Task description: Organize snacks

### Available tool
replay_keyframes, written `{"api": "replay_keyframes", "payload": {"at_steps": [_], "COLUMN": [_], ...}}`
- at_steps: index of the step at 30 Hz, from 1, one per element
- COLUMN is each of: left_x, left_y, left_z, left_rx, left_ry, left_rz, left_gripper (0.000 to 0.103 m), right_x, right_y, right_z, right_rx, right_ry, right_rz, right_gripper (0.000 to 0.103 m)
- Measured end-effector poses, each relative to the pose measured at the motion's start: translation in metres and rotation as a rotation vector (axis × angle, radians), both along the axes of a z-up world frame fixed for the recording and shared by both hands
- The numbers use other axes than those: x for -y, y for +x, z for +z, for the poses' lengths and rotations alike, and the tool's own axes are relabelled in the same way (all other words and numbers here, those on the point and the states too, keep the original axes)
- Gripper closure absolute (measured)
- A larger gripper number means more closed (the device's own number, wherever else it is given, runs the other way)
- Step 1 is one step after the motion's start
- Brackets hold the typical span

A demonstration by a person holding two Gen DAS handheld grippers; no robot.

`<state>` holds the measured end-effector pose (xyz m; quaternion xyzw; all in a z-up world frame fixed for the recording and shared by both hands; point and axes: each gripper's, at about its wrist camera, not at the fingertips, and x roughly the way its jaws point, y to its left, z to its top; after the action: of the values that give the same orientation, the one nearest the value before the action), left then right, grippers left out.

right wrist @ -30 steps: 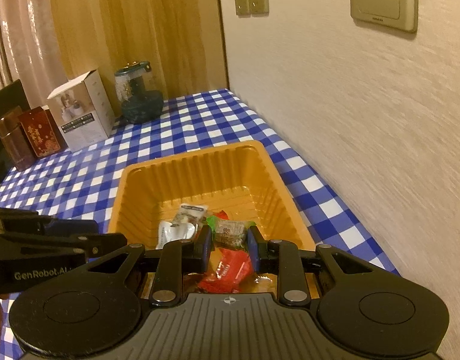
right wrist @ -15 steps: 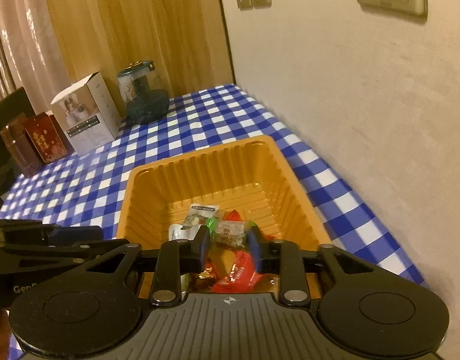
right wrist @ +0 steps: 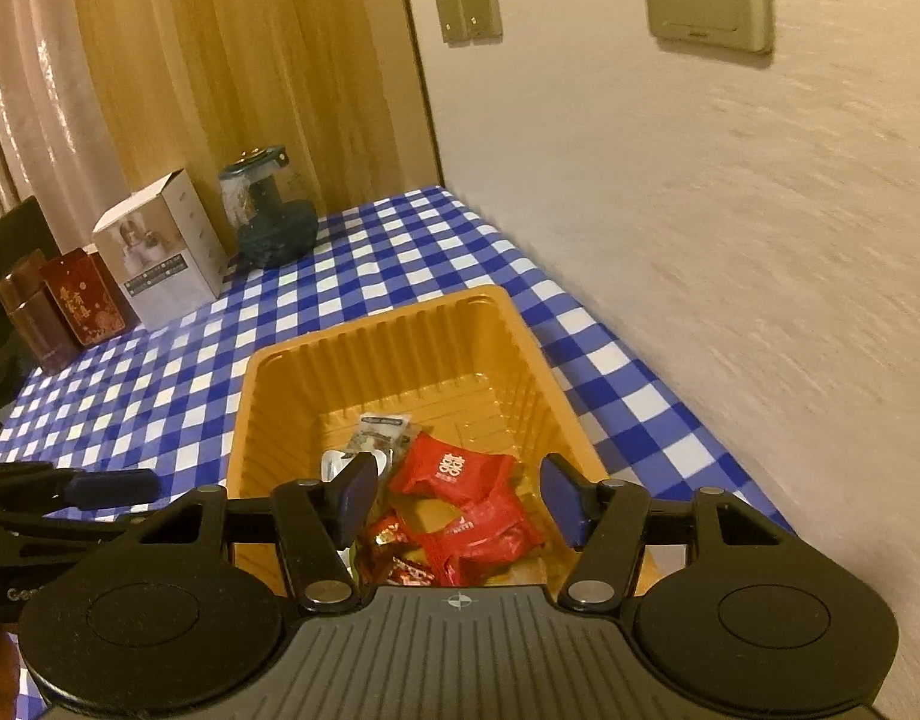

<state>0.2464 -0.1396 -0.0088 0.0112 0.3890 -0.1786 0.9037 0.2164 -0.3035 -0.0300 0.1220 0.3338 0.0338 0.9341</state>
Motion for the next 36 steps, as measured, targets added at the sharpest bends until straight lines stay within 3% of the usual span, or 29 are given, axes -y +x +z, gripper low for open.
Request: {"api": "replay_keyframes", "payload": {"at_steps": [3,9,21,36], "left_x": [-0.003,-0.01,-0.032,-0.045], "left_y": [-0.013,-0.044,-0.108,-0.178], "left_z": [0.007,0.025,0.051,0.065], "left_rx": [0.022,0.057,0.104,0.1], "left_ry": [-0.005,-0.012,-0.091,-0.016], "left_rz": [0.004,0.027,0.105,0.175], "left_gripper": [0.016,0.0,0.0,0.0], "right_x": [0.001,-0.001,-0.015,-0.036], "right_y": [-0.011,-0.038,-0.099,-0.17], "right_z": [0.009,0.027,0.052,0.049], "right_rx": [0.007,0.023,0.043,0.04], "right_ry": [0.004,0.011,0.028,0.023], "right_rz": [-0.006,-0.011,0.001,0.004], "right_gripper": [0.043,0.043,0.043,0.043]}}
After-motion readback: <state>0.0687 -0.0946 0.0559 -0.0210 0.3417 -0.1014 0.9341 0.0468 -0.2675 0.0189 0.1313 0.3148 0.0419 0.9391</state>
